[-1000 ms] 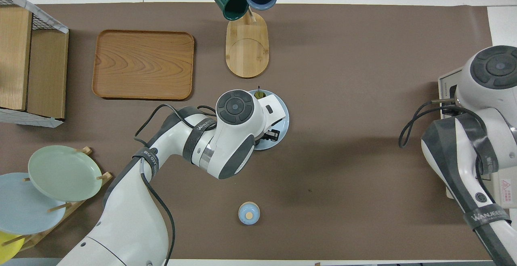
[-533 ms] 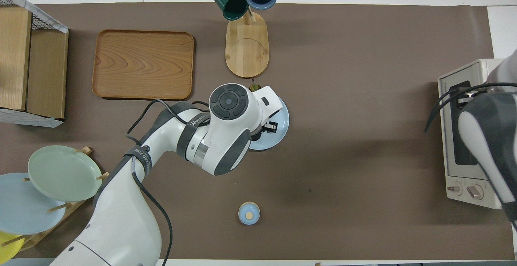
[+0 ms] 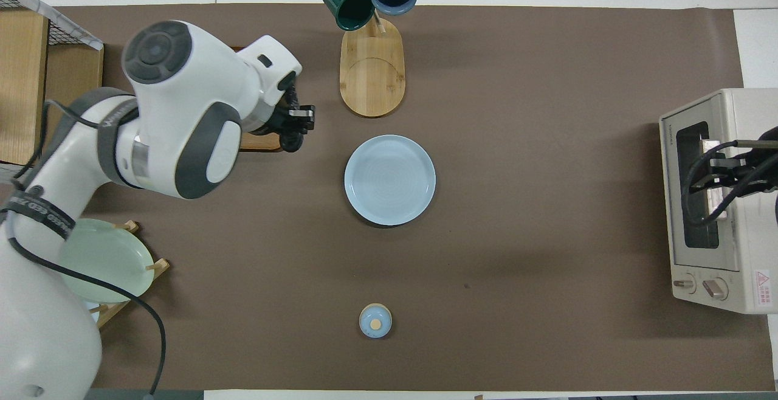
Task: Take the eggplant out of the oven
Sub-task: 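Carry the eggplant onto the wooden tray with the left gripper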
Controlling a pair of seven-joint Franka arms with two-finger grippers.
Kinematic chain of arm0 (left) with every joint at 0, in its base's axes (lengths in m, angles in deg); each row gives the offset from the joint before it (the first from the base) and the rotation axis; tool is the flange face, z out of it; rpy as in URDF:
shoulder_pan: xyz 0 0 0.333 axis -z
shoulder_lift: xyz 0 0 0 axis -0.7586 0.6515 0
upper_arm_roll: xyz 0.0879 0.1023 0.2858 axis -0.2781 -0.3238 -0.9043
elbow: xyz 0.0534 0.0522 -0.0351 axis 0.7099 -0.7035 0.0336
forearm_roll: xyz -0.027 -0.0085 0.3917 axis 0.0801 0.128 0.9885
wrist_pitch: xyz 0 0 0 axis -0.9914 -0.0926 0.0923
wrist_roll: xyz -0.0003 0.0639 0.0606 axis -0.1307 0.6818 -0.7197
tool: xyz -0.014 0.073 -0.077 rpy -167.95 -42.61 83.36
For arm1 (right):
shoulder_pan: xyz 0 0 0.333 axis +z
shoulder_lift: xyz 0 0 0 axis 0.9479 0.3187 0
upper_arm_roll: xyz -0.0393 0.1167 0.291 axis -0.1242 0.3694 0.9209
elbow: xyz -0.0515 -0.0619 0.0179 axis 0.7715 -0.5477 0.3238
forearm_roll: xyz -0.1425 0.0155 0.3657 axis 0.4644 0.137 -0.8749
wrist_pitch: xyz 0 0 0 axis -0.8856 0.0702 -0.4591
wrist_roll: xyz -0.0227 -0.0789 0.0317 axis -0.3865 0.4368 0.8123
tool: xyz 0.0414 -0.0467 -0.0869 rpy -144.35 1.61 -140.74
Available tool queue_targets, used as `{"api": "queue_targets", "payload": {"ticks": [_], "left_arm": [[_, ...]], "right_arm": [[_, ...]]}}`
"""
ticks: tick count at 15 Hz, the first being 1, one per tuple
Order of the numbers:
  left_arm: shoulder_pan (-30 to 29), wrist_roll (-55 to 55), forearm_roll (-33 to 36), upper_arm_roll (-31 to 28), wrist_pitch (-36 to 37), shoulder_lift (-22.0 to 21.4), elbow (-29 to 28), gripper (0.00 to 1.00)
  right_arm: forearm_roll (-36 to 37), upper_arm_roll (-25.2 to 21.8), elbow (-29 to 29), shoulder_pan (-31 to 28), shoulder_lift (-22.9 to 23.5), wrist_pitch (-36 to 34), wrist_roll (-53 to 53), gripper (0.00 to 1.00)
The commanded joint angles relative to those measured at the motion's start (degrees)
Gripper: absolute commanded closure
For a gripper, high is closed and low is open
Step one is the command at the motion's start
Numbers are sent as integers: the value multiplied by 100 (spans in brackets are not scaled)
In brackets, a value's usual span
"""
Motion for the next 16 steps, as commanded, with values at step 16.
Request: {"api": "queue_targets", "payload": {"ticks": [16], "left_arm": [[-1446, 1793, 332, 51, -269, 1696, 1247, 100]], "right_arm": [[-216, -7, -487, -72, 305, -57, 491, 0]]}}
